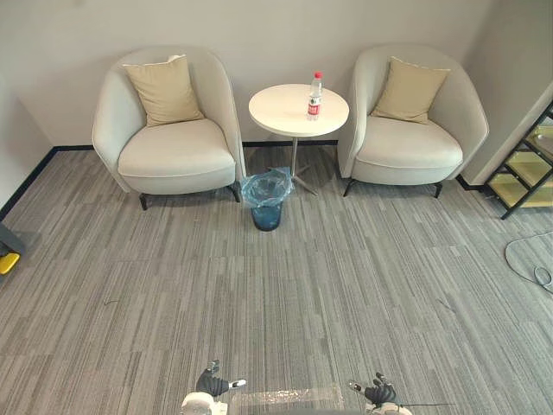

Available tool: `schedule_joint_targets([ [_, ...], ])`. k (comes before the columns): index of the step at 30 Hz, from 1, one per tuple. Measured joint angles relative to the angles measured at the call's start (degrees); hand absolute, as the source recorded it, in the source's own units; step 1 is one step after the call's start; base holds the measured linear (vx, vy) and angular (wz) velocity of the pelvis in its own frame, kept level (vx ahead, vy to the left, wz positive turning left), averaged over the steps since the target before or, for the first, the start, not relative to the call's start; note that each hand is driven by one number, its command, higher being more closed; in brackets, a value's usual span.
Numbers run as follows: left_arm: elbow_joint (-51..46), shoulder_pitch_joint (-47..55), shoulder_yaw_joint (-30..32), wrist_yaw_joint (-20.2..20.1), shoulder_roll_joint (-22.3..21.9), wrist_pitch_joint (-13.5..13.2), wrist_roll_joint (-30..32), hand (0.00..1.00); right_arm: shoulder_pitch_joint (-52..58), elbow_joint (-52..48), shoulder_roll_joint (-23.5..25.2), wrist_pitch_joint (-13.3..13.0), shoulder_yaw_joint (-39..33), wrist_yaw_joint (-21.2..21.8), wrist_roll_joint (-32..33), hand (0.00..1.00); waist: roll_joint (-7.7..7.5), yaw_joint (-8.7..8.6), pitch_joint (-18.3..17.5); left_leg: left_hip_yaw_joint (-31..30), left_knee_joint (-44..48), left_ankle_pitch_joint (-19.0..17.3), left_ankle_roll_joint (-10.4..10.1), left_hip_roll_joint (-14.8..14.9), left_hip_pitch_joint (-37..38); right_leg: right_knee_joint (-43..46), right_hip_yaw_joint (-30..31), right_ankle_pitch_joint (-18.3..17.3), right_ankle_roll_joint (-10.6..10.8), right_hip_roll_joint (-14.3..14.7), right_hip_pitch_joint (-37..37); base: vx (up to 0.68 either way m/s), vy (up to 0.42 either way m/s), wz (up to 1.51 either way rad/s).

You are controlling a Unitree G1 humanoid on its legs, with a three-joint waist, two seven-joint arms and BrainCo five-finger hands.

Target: Gather rubbish on tea table into small bin, then transfer packed bag to large trash can.

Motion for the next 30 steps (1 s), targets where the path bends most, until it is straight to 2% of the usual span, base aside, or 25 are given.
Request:
schedule_joint_targets([
  [13,0.2,0.0,0.3,0.0,0.0,0.0,-1.1,0.0,0.0,0.0,0.0,0.0,0.0,0.4,0.0,0.0,-0.03,0.02,0.0,1.8,0.2,-0.7,0.1,0.1,0.3,-0.1,1.7,0.0,0.0,0.2,-0.3,-0.01,-0.016,-0.07],
  [21,0.1,-0.1,0.5,-0.1,0.1,0.1,-1.0,0.0,-0.2,-0.1,0.0,0.2,-0.9,0.6,-0.1,0.0,0.05,0.08,0.4,4.6,1.3,-2.7,0.1,0.5,0.2,-0.4,4.6,-0.3,0.3,0.6,-1.0,0.01,-0.019,-0.19],
  [27,0.0,-0.6,1.4,-0.1,0.0,0.1,-1.0,0.0,-0.7,-0.1,0.0,1.1,-2.3,0.8,-0.1,0.0,0.29,0.22,1.4,5.2,2.3,-3.9,-0.1,0.8,-0.2,0.0,4.3,-0.3,0.4,0.9,-1.3,0.04,-0.027,-0.08],
  [30,0.1,-0.7,2.7,-0.1,-0.3,0.2,-0.9,0.0,-0.7,-0.4,0.0,1.1,-2.8,0.8,-0.1,0.0,0.68,0.11,1.6,4.9,3.2,-4.3,-0.1,1.0,-0.1,0.0,2.1,-0.4,0.5,1.0,-0.9,0.04,-0.05,-0.01],
])
